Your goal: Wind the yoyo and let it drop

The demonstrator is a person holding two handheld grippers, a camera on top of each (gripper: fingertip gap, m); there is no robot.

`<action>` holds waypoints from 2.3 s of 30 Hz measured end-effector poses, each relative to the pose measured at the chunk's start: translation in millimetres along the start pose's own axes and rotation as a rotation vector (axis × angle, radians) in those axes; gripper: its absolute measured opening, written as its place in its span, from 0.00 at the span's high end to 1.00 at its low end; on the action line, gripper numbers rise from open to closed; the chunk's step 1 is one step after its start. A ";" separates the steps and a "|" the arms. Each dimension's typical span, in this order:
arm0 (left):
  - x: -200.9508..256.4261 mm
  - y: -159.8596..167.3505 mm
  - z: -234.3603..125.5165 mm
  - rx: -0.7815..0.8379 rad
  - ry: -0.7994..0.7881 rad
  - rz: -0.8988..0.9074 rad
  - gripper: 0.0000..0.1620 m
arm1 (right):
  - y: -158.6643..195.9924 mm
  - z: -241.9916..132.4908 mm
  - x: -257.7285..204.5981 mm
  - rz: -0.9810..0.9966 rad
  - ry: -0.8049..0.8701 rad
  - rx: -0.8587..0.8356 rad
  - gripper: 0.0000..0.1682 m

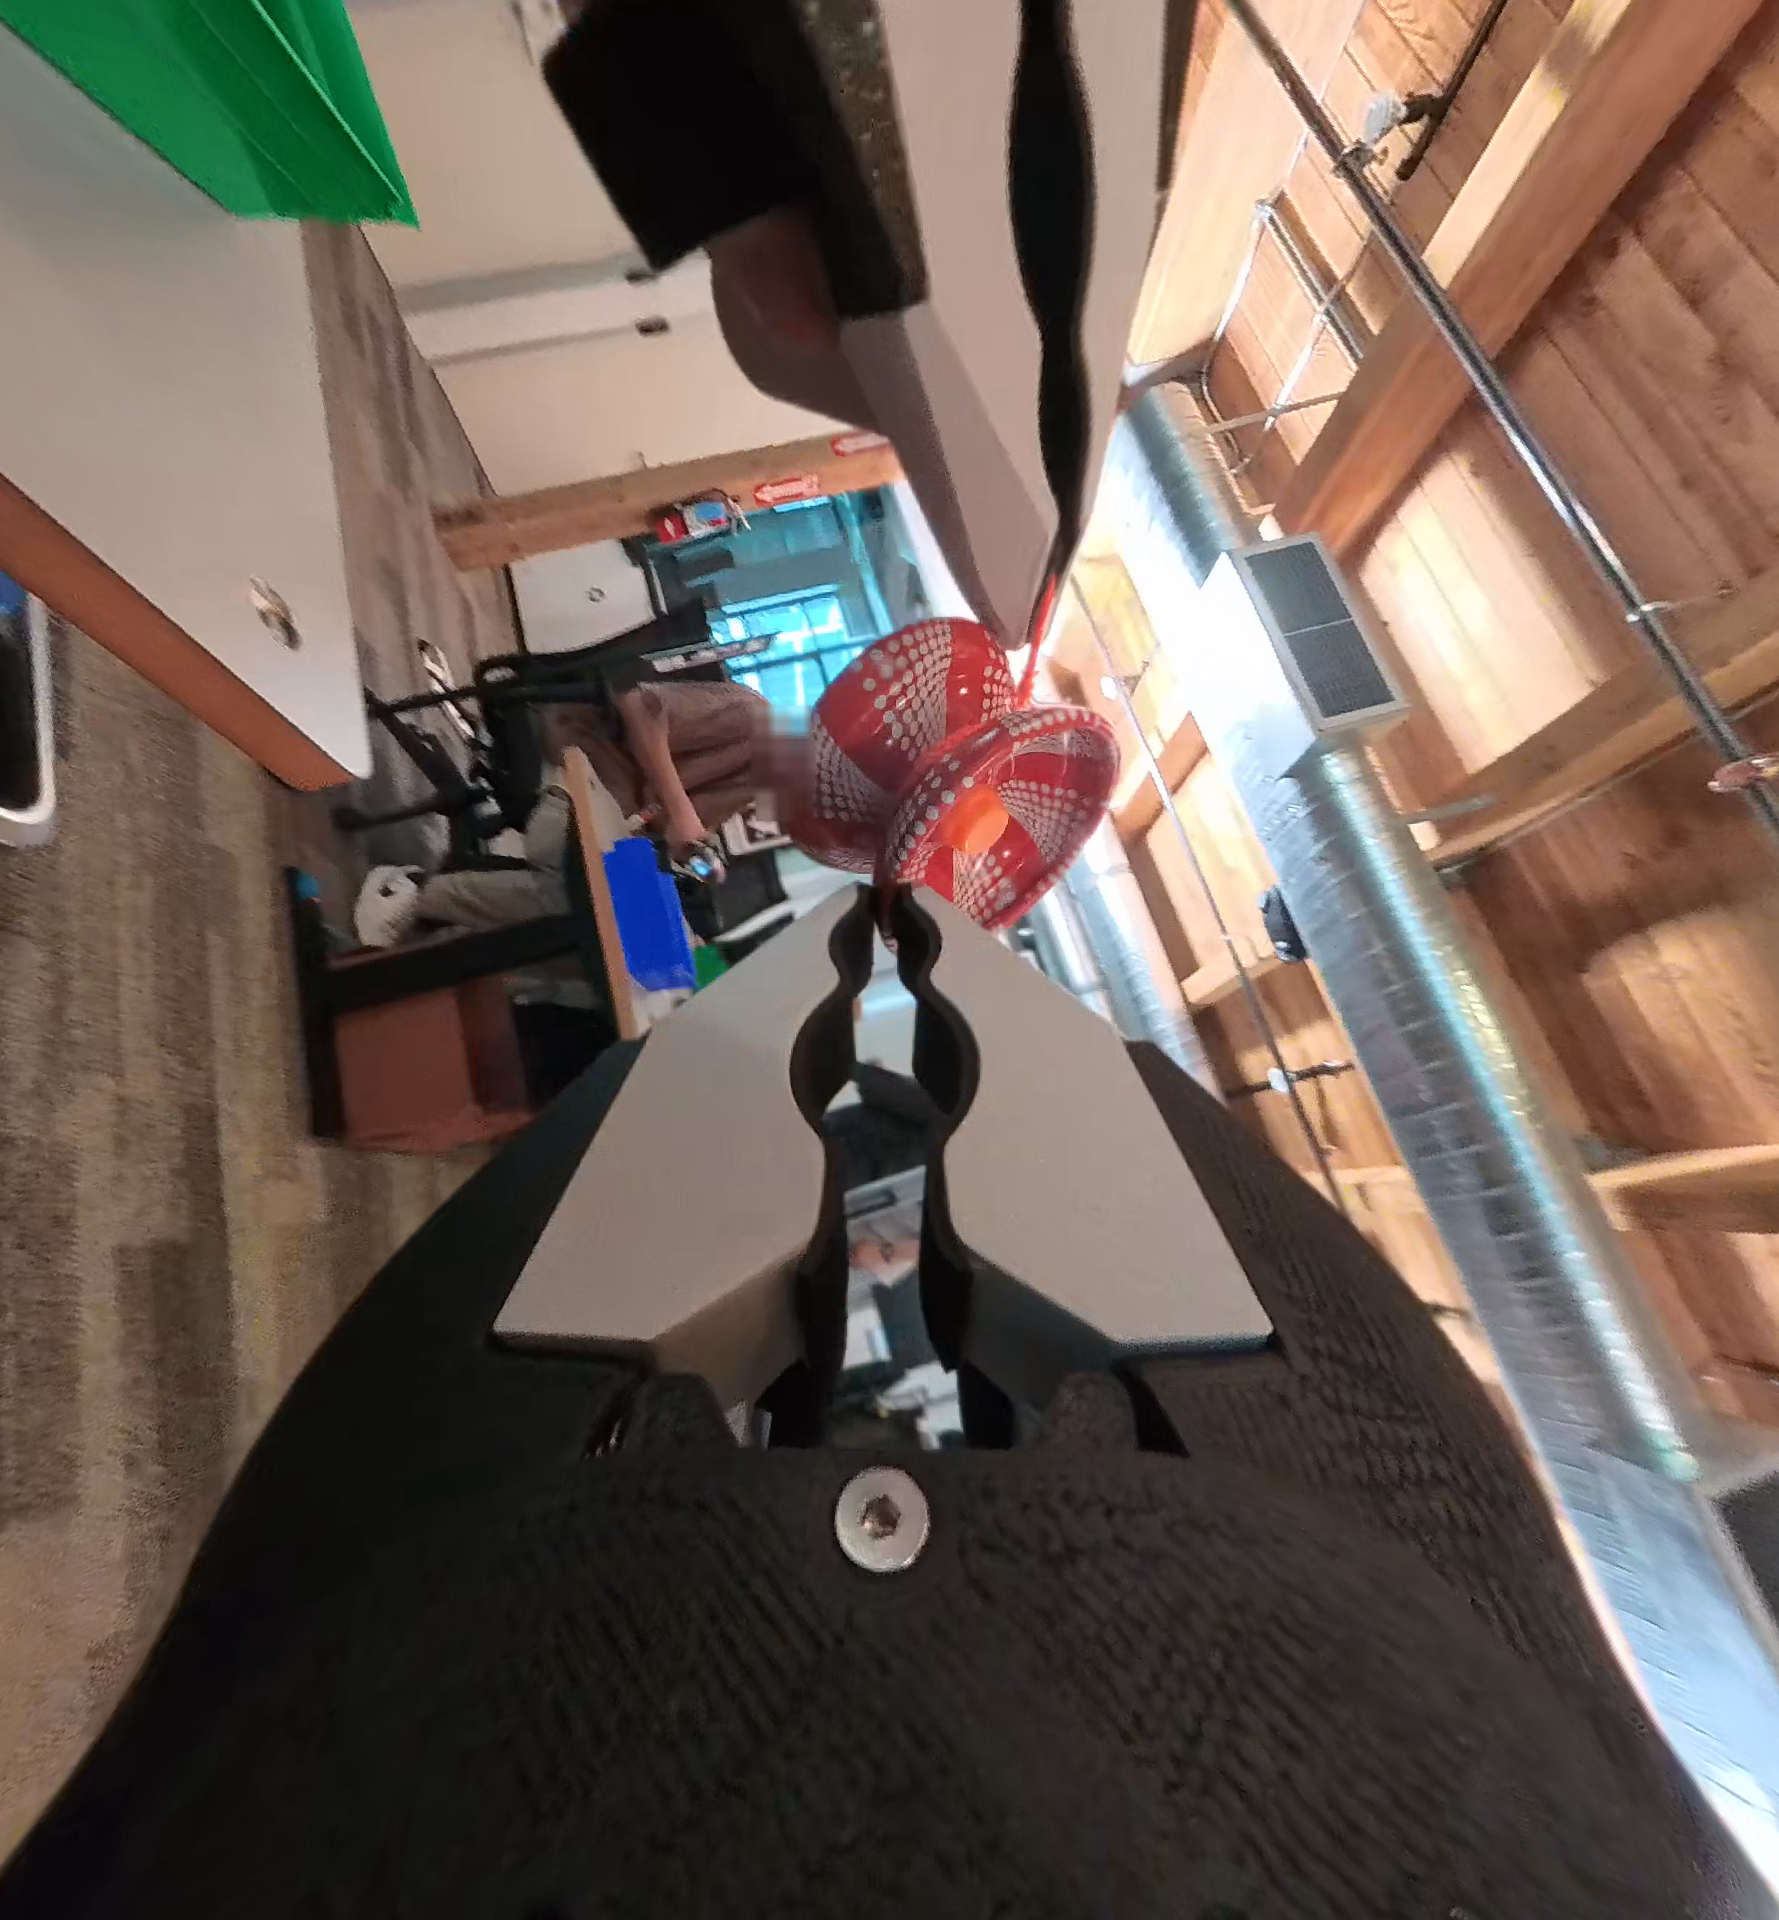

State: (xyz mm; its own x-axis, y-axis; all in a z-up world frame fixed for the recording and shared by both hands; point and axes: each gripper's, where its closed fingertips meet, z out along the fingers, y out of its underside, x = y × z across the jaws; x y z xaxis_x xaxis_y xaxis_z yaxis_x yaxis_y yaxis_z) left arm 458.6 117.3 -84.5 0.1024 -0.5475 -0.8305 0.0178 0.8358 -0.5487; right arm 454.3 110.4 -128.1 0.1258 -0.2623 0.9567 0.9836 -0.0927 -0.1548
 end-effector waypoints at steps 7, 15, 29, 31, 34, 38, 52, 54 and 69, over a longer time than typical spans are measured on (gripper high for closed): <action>8.8 -11.7 -9.2 -0.024 0.015 -0.015 1.00 | 7.5 4.5 8.4 -0.059 0.096 -0.078 0.99; 55.2 -24.3 -12.5 0.075 0.356 -0.091 1.00 | 3.9 2.4 16.9 0.050 0.135 -0.015 0.99; 3.7 -34.5 -16.9 0.341 0.342 -0.601 0.65 | 5.3 -6.0 30.4 0.402 0.114 0.159 0.99; 8.6 -26.4 -7.8 0.293 0.376 -0.703 0.54 | 3.5 -3.2 22.7 0.283 0.119 0.124 0.99; 22.0 -15.2 2.3 0.210 0.425 -0.776 0.48 | 0.7 2.1 8.4 0.039 0.133 0.052 0.99; 28.8 -4.2 7.3 0.156 0.465 -0.861 0.64 | 0.6 8.1 -5.8 -0.229 0.158 -0.029 0.99; -7.7 14.1 5.6 0.247 0.435 -0.956 0.76 | -11.1 4.5 14.1 0.586 0.038 0.172 0.77; -17.3 10.0 -0.7 0.290 0.449 -0.972 0.76 | -12.0 5.8 16.0 0.847 -0.054 0.224 0.70; 2.2 -30.9 -18.8 0.383 0.614 -0.992 0.76 | -7.2 15.1 6.9 1.133 -0.138 0.123 0.87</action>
State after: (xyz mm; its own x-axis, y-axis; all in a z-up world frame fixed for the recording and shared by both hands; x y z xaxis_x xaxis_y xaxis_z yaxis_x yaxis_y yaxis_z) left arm 439.6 89.4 -71.1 -0.6050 -0.7955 -0.0331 0.1230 -0.0523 -0.9910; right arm 450.1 123.7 -116.7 0.9525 -0.0264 0.3033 0.3012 0.2261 -0.9263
